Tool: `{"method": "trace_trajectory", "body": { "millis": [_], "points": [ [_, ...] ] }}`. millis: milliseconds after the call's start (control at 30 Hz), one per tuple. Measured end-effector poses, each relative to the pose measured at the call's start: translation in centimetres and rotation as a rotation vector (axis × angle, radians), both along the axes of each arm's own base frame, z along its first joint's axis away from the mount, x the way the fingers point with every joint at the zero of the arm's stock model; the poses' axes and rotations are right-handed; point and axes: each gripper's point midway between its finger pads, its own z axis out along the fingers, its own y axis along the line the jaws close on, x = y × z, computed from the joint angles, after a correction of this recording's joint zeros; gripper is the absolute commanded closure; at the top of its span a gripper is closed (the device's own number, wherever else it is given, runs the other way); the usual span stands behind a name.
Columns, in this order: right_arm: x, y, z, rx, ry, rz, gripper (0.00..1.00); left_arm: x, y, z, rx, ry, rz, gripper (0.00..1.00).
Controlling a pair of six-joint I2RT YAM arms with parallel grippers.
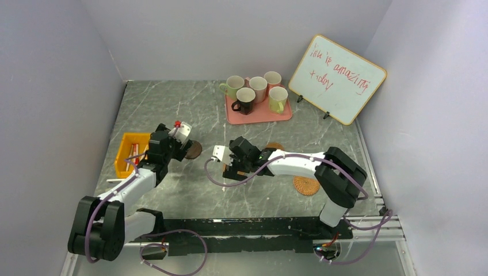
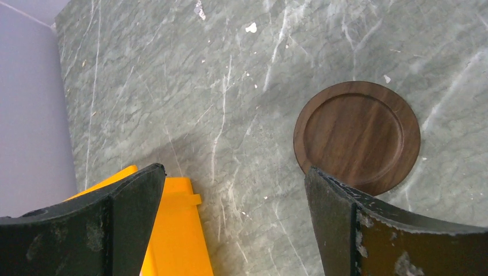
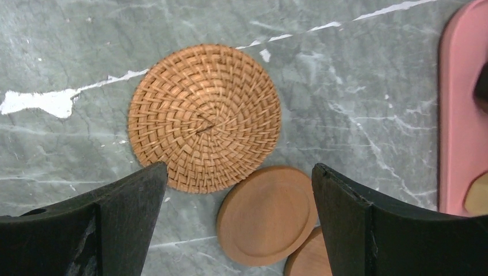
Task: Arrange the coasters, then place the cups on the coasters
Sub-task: Move the coaster to the center of the board.
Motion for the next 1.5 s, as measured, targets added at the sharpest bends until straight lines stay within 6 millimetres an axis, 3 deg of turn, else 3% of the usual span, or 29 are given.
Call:
{"method": "trace_trajectory", "body": {
  "millis": [100,367,800,1067,1267,1400,1500],
  "points": [
    [-0.5,-0.3,-1.1,-0.037,0.017,0.023,0.0,0.0,0.3,0.0,-0.007,-0.001,0.012,0.04],
    [-1.3,0.0,-1.2,-0.052,0.02,0.107,0.01,0.0,0.4,0.0,-0.015,-0.001,0.019,0.04],
    [-8.3,-3.0,-2.3,-0.185,0.299,0.317,0.04,0.1,0.4,0.0,-0.016,0.0,0.018,0.04],
    [-10.3,-4.5,-1.1,-0.209,0.357,0.368,0.03,0.1,0.4,-0.2,-0.015,0.006,0.018,0.04],
    [-9.8,-3.7,1.5,-0.123,0.301,0.369,0.01,1.7,-0.2,0.8,-0.016,-0.004,-0.002,0.04],
    [-7.4,-2.9,4.1,-0.013,0.199,0.311,0.0,3.4,-0.7,0.9,0.001,-0.005,-0.02,0.04],
    [-5.6,-3.1,5.5,0.05,0.134,0.256,0.0,4.1,-1.3,-0.4,0.044,0.025,-0.033,0.04]
  ]
}}
